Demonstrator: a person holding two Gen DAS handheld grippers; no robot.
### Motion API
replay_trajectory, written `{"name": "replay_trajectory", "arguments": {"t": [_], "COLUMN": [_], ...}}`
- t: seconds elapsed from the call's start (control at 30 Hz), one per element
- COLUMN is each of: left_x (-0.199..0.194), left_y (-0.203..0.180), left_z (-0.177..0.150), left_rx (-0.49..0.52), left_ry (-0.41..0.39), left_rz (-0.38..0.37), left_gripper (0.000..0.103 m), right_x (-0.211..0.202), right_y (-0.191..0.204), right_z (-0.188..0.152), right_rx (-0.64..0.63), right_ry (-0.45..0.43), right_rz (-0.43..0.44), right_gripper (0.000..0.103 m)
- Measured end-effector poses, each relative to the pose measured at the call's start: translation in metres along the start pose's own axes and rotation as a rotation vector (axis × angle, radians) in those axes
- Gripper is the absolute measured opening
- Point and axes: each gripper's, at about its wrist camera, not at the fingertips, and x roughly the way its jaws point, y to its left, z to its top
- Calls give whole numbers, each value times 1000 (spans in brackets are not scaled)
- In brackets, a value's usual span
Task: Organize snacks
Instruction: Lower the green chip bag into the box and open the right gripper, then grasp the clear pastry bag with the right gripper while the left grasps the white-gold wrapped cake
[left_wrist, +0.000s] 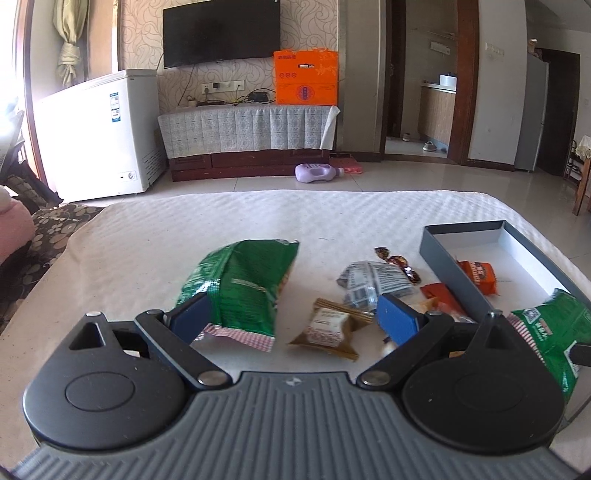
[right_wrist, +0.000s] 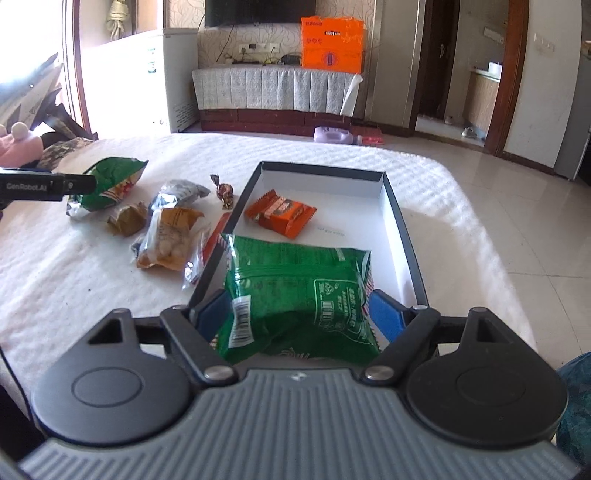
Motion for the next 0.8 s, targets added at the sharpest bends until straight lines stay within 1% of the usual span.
{"name": "replay_trajectory", "arguments": {"t": [0.07, 0.13, 0.2, 0.27, 0.33, 0.4, 0.47, 0.5, 0.6, 0.7, 0.77, 0.8], "left_x": [2, 2, 2, 3, 5, 10, 16, 21, 38, 53, 65, 72], "left_y": [6, 9, 12, 14, 16, 15, 11, 9, -1, -14, -22, -25], "left_z": [1, 1, 3, 3, 4, 4, 4, 4, 1, -2, -5, -7], "left_rx": [-6, -4, -13, -27, -42, -41, -25, -22, -12, 19, 57, 79], "left_ry": [4, 2, -2, -2, 2, 6, 10, 13, 30, 35, 55, 67], "left_rz": [1, 2, 2, 2, 4, -3, -9, -25, -100, -180, -194, -180], "left_gripper": [98, 98, 98, 98, 98, 98, 98, 98, 98, 97, 97, 96], "right_x": [-3, -12, -20, -22, -14, -1, 10, 15, 31, 44, 51, 54], "right_y": [5, 13, 22, 33, 49, 66, 80, 84, 92, 101, 104, 105], "right_z": [2, 6, 11, 15, 17, 19, 22, 24, 30, 30, 30, 30], "right_rx": [-17, -30, -36, -41, -59, -87, -105, -103, -64, -70, -73, -71], "right_ry": [-26, -95, -163, -186, -155, -113, -92, -85, -66, -45, -39, -37], "right_rz": [-12, -19, 11, 65, 126, 164, 170, 170, 188, 180, 180, 181], "right_gripper": [84, 83, 83, 83, 81, 75, 72, 68, 68, 67, 67, 67]}}
